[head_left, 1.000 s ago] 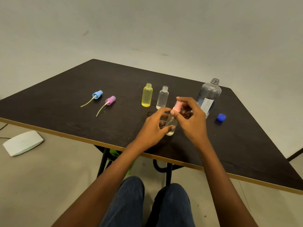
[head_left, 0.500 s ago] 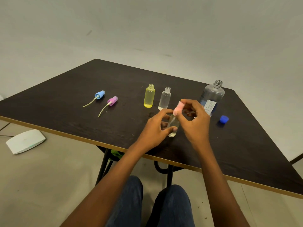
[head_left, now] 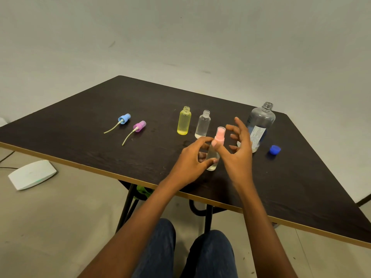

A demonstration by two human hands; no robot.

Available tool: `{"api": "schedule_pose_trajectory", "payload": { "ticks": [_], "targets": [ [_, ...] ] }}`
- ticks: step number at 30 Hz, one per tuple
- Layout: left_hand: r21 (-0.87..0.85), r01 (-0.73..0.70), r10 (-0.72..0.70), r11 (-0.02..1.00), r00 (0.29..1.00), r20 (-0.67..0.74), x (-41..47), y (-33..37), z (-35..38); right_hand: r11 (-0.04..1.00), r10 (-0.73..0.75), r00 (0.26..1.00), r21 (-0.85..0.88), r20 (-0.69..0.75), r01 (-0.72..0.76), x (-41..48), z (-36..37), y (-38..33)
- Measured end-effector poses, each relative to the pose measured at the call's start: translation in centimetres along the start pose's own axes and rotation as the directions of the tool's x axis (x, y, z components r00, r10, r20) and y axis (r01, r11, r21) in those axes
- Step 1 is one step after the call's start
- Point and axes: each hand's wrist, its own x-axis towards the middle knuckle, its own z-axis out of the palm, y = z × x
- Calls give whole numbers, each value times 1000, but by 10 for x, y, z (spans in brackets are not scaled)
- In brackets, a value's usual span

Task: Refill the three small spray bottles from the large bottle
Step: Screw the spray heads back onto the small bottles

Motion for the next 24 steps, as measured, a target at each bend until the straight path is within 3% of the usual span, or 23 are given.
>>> {"api": "schedule_pose_trajectory", "payload": {
  "ticks": [3, 13, 24],
  "targets": [
    [-19, 21, -21, 1000, 1000, 0, 0, -1, 0, 998, 13, 999, 61, 40, -16, 2, -3, -3],
    [36, -2, 2, 999, 1000, -2, 0, -1, 0, 997, 2, 992, 75, -128, 8, 1, 13, 0],
    [-37, 42, -42, 998, 999, 12, 1, 0, 0, 992, 62, 998, 108, 16, -64, 2, -6, -3]
  ]
}}
